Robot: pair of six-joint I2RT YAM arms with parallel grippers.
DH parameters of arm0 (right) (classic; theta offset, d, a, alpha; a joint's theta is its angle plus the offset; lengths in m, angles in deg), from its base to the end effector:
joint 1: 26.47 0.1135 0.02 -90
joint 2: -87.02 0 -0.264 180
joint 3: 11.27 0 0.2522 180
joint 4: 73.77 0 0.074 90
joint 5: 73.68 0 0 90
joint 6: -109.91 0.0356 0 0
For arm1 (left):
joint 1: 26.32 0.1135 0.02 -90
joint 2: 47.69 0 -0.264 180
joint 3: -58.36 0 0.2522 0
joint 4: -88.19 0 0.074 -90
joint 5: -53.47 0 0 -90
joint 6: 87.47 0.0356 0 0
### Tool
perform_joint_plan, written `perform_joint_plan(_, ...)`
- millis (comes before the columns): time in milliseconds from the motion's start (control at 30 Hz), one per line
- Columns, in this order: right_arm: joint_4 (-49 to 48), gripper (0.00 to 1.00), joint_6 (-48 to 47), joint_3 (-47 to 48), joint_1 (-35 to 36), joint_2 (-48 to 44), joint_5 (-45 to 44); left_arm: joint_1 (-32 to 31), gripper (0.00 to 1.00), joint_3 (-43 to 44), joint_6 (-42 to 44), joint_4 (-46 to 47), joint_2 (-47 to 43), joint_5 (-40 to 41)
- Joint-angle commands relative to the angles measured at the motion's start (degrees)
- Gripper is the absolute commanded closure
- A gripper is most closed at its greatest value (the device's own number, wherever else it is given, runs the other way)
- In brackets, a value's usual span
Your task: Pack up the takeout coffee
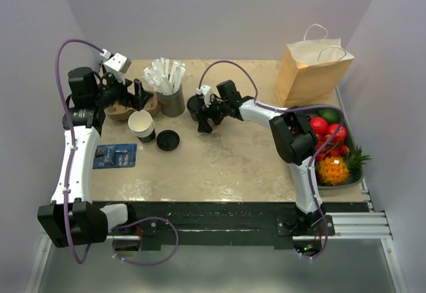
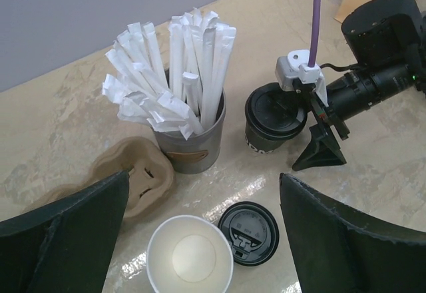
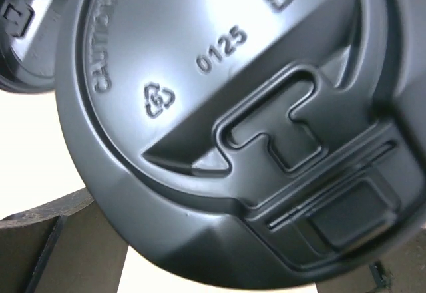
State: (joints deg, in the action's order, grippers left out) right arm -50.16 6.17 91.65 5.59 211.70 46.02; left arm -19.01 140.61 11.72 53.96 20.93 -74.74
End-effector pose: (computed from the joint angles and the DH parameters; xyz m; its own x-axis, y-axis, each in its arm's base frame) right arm 0.3959 0.2688 0.1624 -0.4063 -0.4979 -0.7662 -0.8777 0.4459 0.1756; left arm 0.2650 0.0118 0.3829 -0.2688 0.0920 -0.9588 0.5240 0.8492 -0.0653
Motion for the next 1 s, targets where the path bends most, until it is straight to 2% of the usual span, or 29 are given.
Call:
perform_joint_plan(0,-2.7,0.05,2.7,3.0,0.9,1.4,0.5,0.9,0.02,-0.7,2.0,-1.2,-1.2,2.6)
perform_joint_plan(167,-0.6,0.05,2.2,-0.7,0.4,-2.5,-1.0,2.1,0.0,0.1,4.5,-1.9,1.1,14.8)
perform_joint_plan(267,0.9,0.03,2.1,-6.0,-0.5,-9.0,-0.4,3.4,0.0,5.7,7.9,-6.7,7.1,18.6)
perform_joint_plan(400,3.6,0.02,1.4,-12.2,-1.5,-20.2,-0.4,5.4,0.05,13.2,1.7,-12.0,15.3,24.6)
perform_joint_plan(567,10.8,0.02,0.5,-15.5,-1.5,-28.3,-3.9,5.3,0.16,16.0,-3.6,-9.8,21.4,23.7)
perform_joint_plan(633,16.4,0.02,-3.5,-14.8,-1.4,-31.1,-3.8,5.4,0.17,19.0,0.5,-10.4,25.2,21.0)
perform_joint_plan(667,18.8,0.02,-5.5,-14.3,-1.4,-31.7,-3.3,5.4,0.19,20.4,3.9,-11.3,26.6,16.3)
perform_joint_plan(700,21.9,0.02,-7.7,-13.3,-1.6,-32.0,-2.9,5.4,0.2,21.8,11.6,-14.3,28.0,14.4)
perform_joint_plan(733,28.5,0.03,-11.9,-10.2,-1.7,-32.0,-2.0,5.8,0.2,24.6,15.4,-15.9,29.7,12.4)
perform_joint_plan(833,35.7,0.04,-17.8,-6.1,-2.6,-32.0,1.7,7.6,0.21,30.4,30.2,-23.2,33.2,4.5)
perform_joint_plan(867,35.9,0.04,-18.3,-5.9,-2.7,-32.2,1.9,8.1,0.21,32.7,34.6,-26.3,34.9,2.5)
perform_joint_plan(900,35.9,0.05,-18.6,-5.8,-2.9,-32.3,2.4,8.5,0.21,35.5,42.3,-33.2,36.9,2.2)
perform_joint_plan(967,35.1,0.06,-19.3,-5.8,-2.9,-32.1,3.0,8.7,0.23,46.2,49.8,-41.3,44.2,1.8)
